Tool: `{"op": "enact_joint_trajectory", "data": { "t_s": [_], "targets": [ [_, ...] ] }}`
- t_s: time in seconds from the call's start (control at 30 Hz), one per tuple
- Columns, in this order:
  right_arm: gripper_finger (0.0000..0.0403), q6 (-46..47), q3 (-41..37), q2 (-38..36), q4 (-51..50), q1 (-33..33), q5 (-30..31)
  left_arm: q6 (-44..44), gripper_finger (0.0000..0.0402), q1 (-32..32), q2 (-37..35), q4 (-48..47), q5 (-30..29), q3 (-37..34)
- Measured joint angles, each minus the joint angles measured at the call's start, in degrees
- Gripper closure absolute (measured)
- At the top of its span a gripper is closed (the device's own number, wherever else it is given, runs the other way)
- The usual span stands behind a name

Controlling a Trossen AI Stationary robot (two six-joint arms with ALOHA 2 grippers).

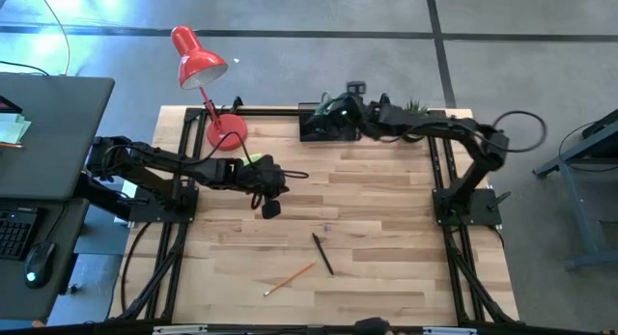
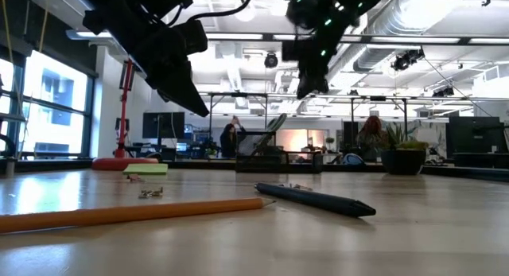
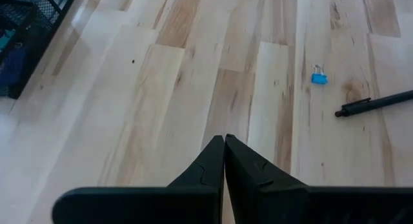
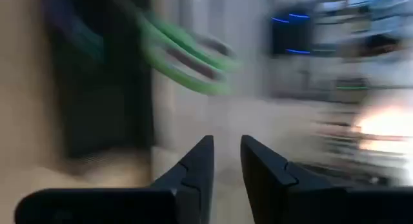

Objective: Pick and place office supplies into organizer
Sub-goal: Put the pink binder clip into the desk organizer

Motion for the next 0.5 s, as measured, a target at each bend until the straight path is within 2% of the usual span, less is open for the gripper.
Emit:
{"op": "enact_joint_trajectory", "data": {
  "t_s": [0.1,0.17,0.23,0.3,0.5],
  "targets": [
    [0.0336,17.0,0.0,-3.1,-6.1,-2.7,-19.5,-0.2,0.0401,-0.7,0.0,0.5,-1.1,0.0],
    [0.0336,25.0,-0.7,-3.9,-6.7,-4.7,-33.5,-0.3,0.0401,-0.7,0.0,1.1,-1.4,0.0],
    [0.0336,28.7,-2.6,-3.7,-6.6,-5.8,-41.5,-0.5,0.0401,-0.5,0.0,1.5,-1.4,0.0],
    [0.0336,28.8,-4.8,-2.5,-5.2,-5.6,-43.0,-0.7,0.0401,-0.5,0.0,2.0,-1.4,0.0],
    [0.0336,26.7,-9.1,4.3,7.0,-3.7,-39.7,-1.9,0.0401,-0.5,0.0,2.1,-1.4,0.0]
  ]
}}
